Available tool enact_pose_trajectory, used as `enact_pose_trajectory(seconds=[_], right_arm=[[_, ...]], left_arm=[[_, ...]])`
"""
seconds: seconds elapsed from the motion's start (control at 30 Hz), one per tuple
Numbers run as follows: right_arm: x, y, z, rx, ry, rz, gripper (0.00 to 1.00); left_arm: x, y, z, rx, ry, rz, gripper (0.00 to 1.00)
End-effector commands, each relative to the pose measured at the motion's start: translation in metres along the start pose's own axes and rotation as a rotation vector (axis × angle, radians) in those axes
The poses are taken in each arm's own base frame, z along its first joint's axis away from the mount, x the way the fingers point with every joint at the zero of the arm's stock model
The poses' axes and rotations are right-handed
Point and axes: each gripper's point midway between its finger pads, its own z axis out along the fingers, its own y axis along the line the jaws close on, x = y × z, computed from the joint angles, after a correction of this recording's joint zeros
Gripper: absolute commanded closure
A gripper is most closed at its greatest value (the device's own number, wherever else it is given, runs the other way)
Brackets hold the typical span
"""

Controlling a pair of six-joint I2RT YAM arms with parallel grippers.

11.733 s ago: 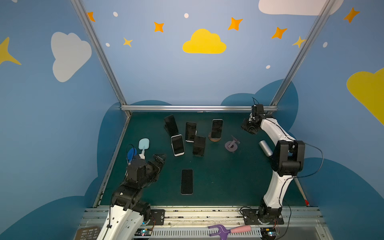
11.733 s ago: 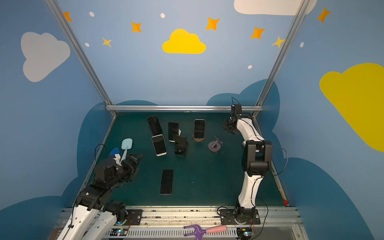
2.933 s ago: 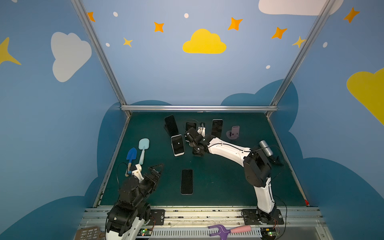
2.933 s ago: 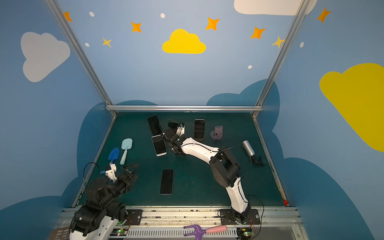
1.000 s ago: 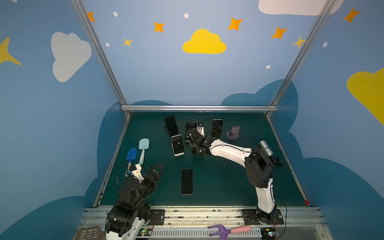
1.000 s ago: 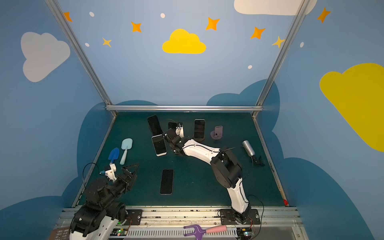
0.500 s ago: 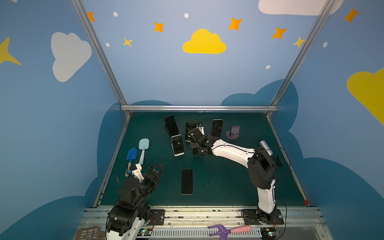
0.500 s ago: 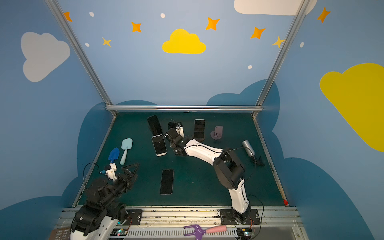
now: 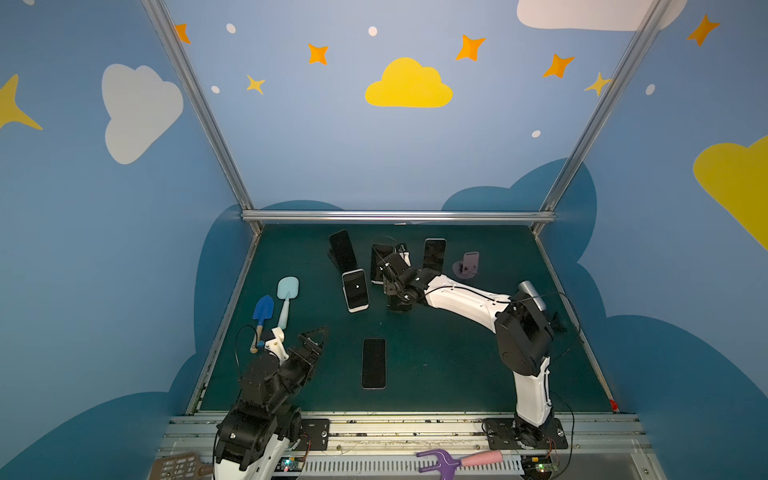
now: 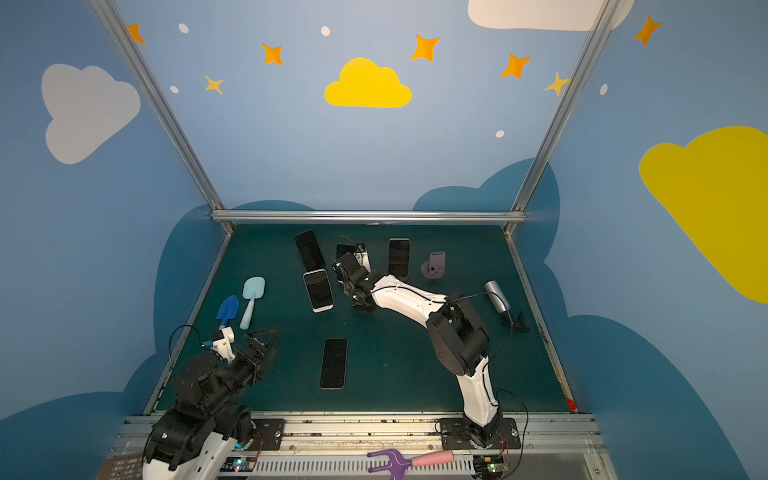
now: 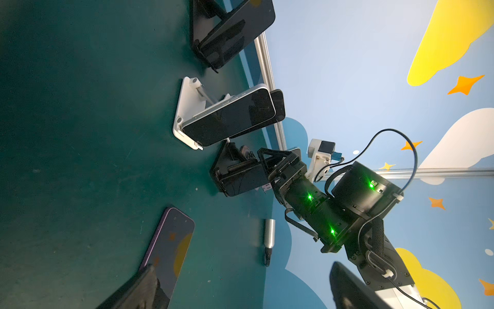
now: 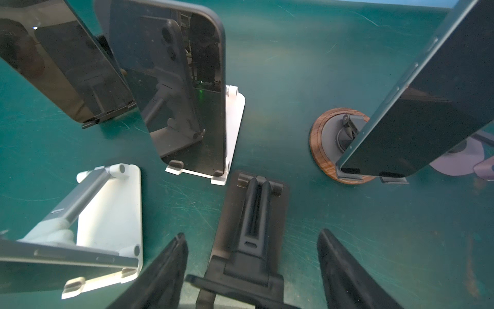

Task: Remove the phone from the phone stand

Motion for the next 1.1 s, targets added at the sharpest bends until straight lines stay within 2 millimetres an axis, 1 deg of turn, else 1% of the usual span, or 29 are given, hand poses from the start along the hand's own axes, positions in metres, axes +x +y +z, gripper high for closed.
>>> enact_pose_trajectory(seconds=[0.0, 0.1, 0.33, 0.6, 0.83, 1.0, 1.07], right_arm=[[-0.005, 0.012, 0.006, -0.06, -0.013, 0.042, 0.34], [-0.007, 0.013, 0.007, -0.065, -0.016, 0.051, 0.33], [-0.001, 0.011, 0.011, -0.056, 0.003, 0.078, 0.25], [0.003, 0.016, 0.013, -0.083, 0.004, 0.122, 0.24], [0.005, 0.01, 0.013, -0.057, -0.003, 0.138, 0.19], [0.003, 0.007, 0.012, -0.036, -0.015, 0.146, 0.19], [0.003, 0.003, 0.013, -0.014, -0.019, 0.146, 0.21]], left_arm=[[0.001, 0.001, 0.002, 0.009, 0.003, 0.001, 0.0], [0.0, 0.0, 0.002, 0.011, 0.002, 0.003, 0.0], [0.001, 0.002, 0.004, 0.004, 0.003, 0.002, 0.0], [0.001, 0.002, 0.004, 0.004, 0.006, 0.002, 0.0], [0.001, 0.001, 0.003, 0.004, 0.005, 0.005, 0.0], [0.001, 0.001, 0.003, 0.004, 0.006, 0.004, 0.0], [0.001, 0.002, 0.002, 0.001, 0.003, 0.007, 0.0]])
